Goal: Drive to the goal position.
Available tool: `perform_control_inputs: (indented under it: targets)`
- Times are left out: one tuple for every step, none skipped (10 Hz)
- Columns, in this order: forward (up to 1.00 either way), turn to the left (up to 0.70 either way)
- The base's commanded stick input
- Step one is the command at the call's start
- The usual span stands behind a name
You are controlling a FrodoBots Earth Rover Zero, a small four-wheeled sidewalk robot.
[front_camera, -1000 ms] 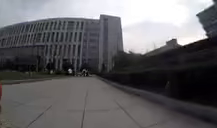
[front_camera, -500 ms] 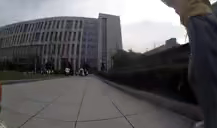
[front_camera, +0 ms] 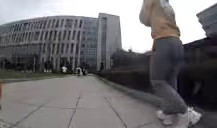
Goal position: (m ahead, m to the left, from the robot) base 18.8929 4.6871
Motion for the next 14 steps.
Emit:
perform_control_inputs:
  targets:
    - [0.70,0.35]
    - [0.70,0.35]
    - [0.70,0.35]
    - [0.70,0.35]
    - [0.70,0.17]
    - [0.70,0.00]
    - [0.70,0.00]
    - [0.70,0.00]
    - [0.70,0.00]
    - [0.70,0.00]
    - [0.70,0.00]
    - [0.70,0.00]
    - [0.70,0.00]
    - [0.70,0.00]
